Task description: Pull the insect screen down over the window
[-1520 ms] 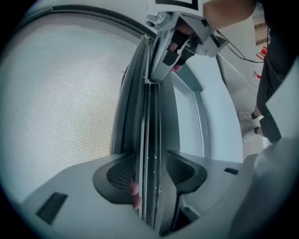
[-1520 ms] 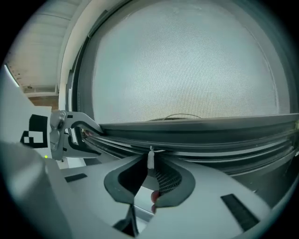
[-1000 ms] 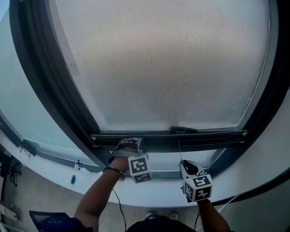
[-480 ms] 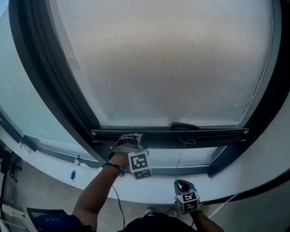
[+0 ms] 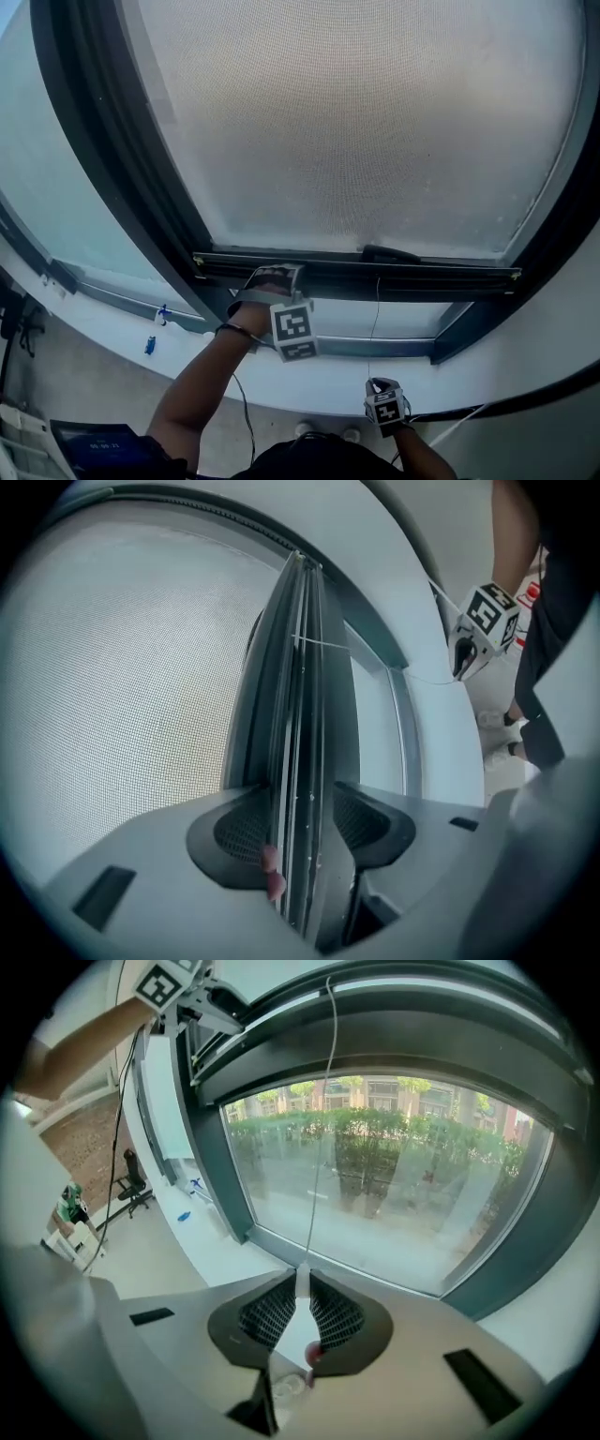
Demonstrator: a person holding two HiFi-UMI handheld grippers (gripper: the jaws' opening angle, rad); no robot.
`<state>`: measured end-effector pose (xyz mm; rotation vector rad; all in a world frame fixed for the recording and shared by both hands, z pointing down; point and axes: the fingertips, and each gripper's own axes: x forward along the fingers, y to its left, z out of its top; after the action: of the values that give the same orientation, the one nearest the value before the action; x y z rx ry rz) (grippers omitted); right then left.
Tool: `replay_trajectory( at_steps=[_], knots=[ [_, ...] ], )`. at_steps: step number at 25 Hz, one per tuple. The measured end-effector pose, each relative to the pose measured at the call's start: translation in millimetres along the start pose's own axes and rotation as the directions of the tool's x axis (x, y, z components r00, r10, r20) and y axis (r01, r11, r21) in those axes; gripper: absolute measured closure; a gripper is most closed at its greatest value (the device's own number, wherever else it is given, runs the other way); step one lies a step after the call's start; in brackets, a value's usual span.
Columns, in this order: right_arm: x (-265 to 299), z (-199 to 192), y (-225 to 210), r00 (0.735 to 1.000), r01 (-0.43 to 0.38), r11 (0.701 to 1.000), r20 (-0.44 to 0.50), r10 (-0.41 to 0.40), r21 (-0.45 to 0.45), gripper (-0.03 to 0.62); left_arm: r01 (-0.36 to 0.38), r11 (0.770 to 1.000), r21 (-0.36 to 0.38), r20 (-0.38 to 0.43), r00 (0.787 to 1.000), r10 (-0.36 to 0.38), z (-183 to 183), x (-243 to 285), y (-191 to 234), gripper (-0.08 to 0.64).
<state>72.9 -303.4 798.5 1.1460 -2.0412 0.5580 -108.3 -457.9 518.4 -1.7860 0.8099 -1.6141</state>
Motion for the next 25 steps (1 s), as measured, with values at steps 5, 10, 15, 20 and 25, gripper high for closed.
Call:
replay_trajectory(
  at_steps=[5, 10, 15, 20, 25],
  knots=[
    [18, -2, 0, 0.999, 0.024, 0.999, 0.022, -0.023, -0.029, 0.546, -0.016, 1.000, 0.013, -0.016, 1.000, 0.016, -4, 3, 4, 0.350],
    [20, 13, 2, 0.997, 0.037, 0.997, 0.065, -0.033, -0.064, 0.471, -0.003, 1.000, 0.017, -0.028, 1.000, 0.003, -5, 3, 1, 0.350],
    [-18, 69, -27, 0.971, 0.140, 0.983, 0.209, -0.112, -0.122, 0.428, -0.029, 0.999, 0.019, -0.019, 0.999, 0.029, -5, 1, 2, 0.350],
    [-89, 178, -53, 0.917, 0.255, 0.914, 0.379, -0.125, -0.316, 0.428, -0.019, 1.000, 0.017, -0.024, 1.000, 0.019, -4, -3, 1, 0.350],
    [-146, 239, -50, 0.877, 0.395, 0.782, 0.453, -0.163, -0.483, 0.428, -0.013, 1.000, -0.002, -0.008, 1.000, 0.013, 0, -4, 3, 0.350]
  ],
)
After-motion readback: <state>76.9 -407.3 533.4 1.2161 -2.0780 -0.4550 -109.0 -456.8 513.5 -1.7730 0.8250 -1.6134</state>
